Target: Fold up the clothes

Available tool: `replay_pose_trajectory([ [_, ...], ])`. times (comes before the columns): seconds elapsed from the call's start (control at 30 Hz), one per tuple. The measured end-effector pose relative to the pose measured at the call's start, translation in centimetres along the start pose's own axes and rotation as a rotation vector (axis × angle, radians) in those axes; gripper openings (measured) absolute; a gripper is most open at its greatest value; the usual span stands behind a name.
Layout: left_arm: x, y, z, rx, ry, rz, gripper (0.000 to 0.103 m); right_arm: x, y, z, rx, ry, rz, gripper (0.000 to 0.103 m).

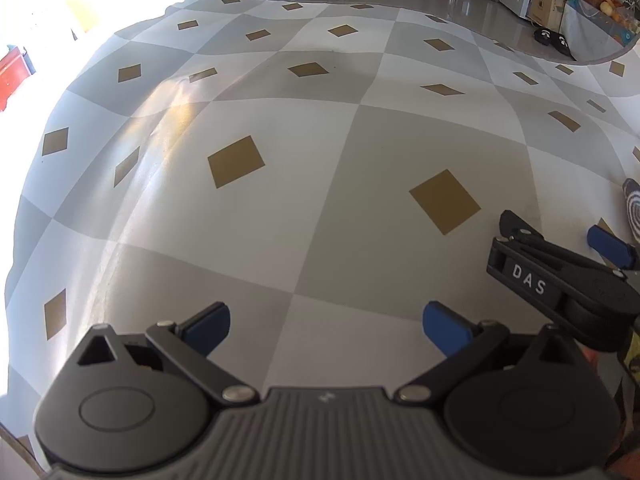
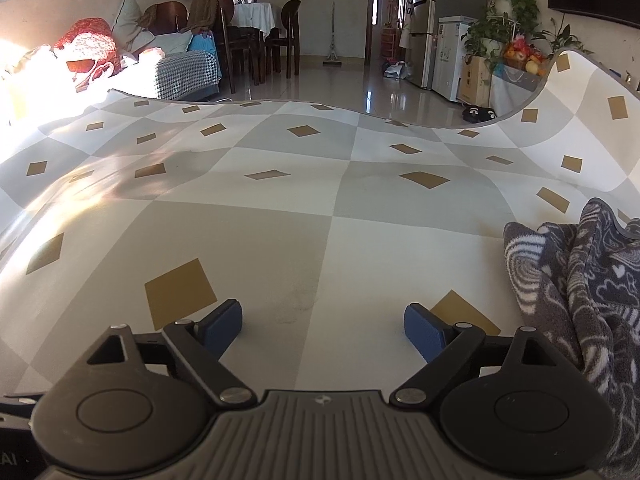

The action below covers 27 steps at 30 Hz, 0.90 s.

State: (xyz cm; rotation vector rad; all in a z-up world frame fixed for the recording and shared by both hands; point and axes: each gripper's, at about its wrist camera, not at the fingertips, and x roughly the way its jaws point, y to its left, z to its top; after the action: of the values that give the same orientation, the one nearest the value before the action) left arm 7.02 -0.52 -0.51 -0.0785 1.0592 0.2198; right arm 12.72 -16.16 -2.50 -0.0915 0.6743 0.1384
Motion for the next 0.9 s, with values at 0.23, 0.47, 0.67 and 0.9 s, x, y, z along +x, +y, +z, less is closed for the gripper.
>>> replay_pose_trajectory([
  [0.23,-0.1,0.2,-0.1,-0.005,-0.004,0.005,0.103,0.0,-0.1,-0.2,0.002,-0.004,-0.002,0.091],
  [0.47,-0.3,0.9,-0.1,-0.028,-0.007,0.014,0.103,0.0,-0.3,-0.2,0.002,-0.003,-0.002,0.093],
  [0.67,-0.3,1.0,-0.2,-0.035,-0.013,0.010,0.103,0.0,-0.3,-0.2,0.002,-0.003,-0.002,0.093],
  [0.9,-0.3,0.4,-0.1,-0.027,-0.032,0.032,0.103,0.0,-0.3,-0.2,0.003,-0.003,-0.003,0.094],
])
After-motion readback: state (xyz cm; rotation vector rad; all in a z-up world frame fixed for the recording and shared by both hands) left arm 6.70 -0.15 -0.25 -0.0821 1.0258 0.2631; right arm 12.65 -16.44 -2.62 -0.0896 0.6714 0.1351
